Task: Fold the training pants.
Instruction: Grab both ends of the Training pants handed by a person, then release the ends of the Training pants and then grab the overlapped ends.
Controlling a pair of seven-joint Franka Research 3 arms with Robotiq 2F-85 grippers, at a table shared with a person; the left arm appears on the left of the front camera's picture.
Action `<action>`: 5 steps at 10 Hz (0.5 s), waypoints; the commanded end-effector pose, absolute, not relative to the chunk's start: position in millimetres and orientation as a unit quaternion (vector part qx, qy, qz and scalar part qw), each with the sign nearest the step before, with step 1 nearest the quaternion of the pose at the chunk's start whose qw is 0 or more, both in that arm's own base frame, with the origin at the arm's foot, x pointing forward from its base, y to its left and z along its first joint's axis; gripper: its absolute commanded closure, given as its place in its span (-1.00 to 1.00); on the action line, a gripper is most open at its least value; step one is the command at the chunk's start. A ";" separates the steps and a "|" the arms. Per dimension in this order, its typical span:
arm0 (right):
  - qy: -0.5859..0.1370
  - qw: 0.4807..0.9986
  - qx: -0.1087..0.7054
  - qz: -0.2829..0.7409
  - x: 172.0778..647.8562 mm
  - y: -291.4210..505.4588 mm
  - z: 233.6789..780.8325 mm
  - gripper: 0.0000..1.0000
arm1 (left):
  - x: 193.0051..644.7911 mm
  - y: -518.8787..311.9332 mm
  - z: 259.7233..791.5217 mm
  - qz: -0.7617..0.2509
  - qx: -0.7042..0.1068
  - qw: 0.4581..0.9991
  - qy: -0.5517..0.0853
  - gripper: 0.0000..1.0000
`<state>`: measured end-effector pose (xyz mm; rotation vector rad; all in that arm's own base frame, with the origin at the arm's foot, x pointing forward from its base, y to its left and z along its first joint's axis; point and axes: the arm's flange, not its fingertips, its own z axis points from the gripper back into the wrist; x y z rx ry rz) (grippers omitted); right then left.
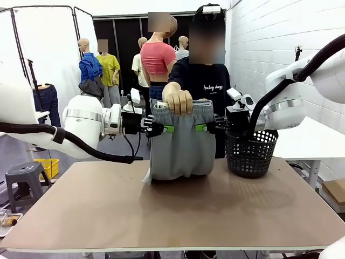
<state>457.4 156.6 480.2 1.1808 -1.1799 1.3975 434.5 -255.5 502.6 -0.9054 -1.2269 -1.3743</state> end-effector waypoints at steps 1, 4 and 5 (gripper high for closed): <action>-0.471 0.490 0.482 0.554 466.1 165.0 488.6 1.00 | 455.6 -256.4 505.2 -0.626 -0.397 0.509 -0.438 1.00; -0.480 0.464 0.481 0.569 457.4 156.6 480.2 1.00 | 434.5 -255.5 502.6 -0.573 -0.377 0.518 -0.511 1.00; -0.480 0.464 0.481 0.569 457.4 156.6 480.2 1.00 | 434.5 -255.5 502.6 -0.573 -0.377 0.518 -0.511 1.00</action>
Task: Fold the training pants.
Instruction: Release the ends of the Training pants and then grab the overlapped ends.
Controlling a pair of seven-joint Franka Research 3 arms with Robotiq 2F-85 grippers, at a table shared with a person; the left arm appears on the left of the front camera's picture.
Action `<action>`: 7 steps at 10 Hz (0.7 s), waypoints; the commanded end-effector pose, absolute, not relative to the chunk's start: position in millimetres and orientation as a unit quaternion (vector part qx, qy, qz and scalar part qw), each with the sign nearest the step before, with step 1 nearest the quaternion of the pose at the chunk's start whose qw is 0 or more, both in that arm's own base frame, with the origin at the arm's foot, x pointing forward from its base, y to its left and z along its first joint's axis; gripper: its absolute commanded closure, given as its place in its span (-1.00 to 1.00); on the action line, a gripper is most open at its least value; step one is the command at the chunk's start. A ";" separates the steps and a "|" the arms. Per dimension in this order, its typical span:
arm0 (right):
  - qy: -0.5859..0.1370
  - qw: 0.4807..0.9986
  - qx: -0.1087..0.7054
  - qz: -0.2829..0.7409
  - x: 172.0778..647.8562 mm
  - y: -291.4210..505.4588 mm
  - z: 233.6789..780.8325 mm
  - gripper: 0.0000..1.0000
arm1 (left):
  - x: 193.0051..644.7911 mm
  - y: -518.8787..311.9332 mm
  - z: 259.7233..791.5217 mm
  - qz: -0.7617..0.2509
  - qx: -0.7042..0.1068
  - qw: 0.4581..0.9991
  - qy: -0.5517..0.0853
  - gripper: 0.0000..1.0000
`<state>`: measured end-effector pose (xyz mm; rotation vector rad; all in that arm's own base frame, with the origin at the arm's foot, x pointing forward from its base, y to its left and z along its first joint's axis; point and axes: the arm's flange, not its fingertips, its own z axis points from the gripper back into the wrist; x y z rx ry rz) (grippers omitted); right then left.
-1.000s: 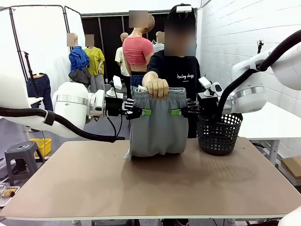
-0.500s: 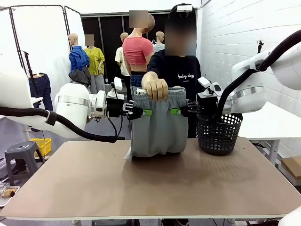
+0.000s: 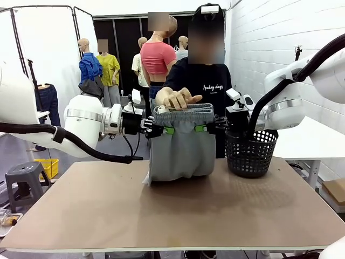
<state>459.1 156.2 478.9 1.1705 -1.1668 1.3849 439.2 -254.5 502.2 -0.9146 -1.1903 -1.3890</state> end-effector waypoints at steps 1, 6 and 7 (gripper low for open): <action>-0.480 0.464 0.481 0.569 457.4 156.6 480.2 1.00 | 434.5 -255.5 502.6 -0.573 -0.377 0.518 -0.511 1.00; -0.480 0.464 0.481 0.569 457.4 156.6 480.2 1.00 | 434.5 -255.5 502.6 -0.573 -0.377 0.518 -0.511 1.00; -0.480 0.464 0.481 0.569 457.4 156.6 480.2 1.00 | 434.5 -255.5 502.6 -0.573 -0.377 0.518 -0.511 1.00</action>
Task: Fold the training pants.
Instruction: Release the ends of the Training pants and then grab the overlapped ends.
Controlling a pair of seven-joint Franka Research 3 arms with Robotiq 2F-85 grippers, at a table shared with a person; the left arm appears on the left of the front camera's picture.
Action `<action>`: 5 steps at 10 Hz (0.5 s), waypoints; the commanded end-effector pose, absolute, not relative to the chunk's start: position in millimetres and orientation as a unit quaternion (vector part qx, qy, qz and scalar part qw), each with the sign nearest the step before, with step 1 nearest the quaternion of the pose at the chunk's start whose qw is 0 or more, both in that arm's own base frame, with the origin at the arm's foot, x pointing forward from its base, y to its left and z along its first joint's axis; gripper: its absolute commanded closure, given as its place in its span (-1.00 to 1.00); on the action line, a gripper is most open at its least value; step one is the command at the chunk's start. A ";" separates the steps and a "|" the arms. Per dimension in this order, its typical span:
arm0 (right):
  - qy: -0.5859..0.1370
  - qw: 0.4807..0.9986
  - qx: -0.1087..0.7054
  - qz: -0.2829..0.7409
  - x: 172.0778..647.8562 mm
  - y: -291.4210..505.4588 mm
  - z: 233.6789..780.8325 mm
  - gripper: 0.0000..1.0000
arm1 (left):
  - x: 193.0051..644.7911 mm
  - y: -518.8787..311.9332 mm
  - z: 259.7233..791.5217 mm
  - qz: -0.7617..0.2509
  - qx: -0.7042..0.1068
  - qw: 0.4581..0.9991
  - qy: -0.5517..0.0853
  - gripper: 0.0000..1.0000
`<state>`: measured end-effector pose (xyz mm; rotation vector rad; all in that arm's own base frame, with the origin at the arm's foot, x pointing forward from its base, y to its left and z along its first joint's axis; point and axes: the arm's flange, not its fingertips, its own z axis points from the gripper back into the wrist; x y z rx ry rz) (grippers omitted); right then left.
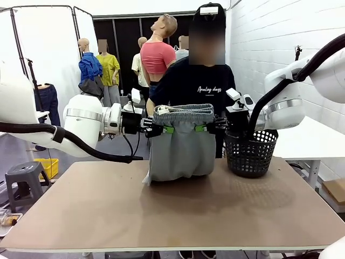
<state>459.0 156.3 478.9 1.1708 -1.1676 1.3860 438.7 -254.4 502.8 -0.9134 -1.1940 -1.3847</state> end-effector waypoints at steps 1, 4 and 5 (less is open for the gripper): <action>-0.480 0.464 0.481 0.569 457.4 156.6 480.2 1.00 | 434.5 -255.5 502.6 -0.573 -0.377 0.518 -0.511 1.00; -0.480 0.464 0.481 0.569 457.4 156.6 480.2 1.00 | 434.5 -255.5 502.6 -0.573 -0.377 0.518 -0.511 1.00; -0.480 0.464 0.481 0.569 457.4 156.6 480.2 1.00 | 434.5 -255.5 502.6 -0.573 -0.377 0.518 -0.511 1.00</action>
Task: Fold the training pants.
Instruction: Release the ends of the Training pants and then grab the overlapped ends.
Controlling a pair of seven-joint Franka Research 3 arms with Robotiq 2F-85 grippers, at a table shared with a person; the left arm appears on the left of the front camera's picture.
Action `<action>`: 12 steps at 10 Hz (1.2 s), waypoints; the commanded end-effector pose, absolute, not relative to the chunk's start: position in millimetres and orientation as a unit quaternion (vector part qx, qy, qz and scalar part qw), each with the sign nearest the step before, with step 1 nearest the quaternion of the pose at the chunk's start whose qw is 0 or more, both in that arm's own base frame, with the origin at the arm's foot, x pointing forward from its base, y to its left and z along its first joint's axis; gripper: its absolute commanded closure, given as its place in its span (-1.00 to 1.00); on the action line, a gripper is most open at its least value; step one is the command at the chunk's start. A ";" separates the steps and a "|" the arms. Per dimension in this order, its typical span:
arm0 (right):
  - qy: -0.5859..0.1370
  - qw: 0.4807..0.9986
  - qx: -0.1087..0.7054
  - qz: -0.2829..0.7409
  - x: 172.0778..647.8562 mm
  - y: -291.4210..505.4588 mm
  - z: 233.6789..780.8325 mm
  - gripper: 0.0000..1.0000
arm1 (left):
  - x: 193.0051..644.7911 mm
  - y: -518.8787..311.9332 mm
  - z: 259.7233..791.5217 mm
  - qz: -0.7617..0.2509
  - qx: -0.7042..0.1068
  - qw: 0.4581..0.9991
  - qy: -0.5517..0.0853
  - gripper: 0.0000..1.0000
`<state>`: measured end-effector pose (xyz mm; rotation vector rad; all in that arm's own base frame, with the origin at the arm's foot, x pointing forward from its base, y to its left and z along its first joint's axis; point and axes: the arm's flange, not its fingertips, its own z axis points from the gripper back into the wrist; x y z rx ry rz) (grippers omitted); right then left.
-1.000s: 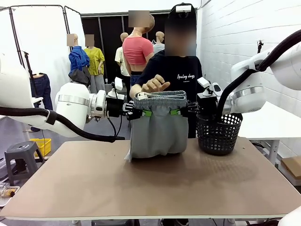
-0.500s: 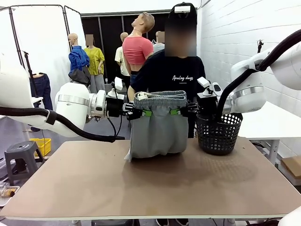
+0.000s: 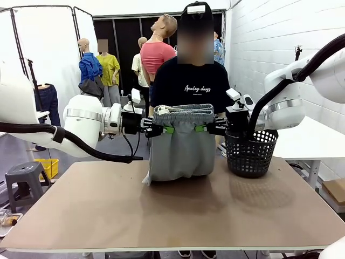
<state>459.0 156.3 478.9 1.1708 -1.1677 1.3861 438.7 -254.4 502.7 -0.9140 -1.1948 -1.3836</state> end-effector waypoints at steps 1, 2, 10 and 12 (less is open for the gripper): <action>-0.480 0.464 0.481 0.569 457.4 156.6 480.2 1.00 | 434.5 -255.5 502.6 -0.573 -0.377 0.518 -0.511 1.00; -0.480 0.464 0.481 0.569 457.4 156.6 480.2 1.00 | 434.5 -255.5 502.6 -0.573 -0.377 0.518 -0.511 1.00; -0.480 0.464 0.481 0.569 457.4 156.6 480.2 1.00 | 434.5 -255.5 502.6 -0.573 -0.377 0.518 -0.511 1.00; -0.480 0.464 0.481 0.569 457.4 156.6 480.2 1.00 | 434.5 -255.5 502.6 -0.573 -0.377 0.518 -0.511 1.00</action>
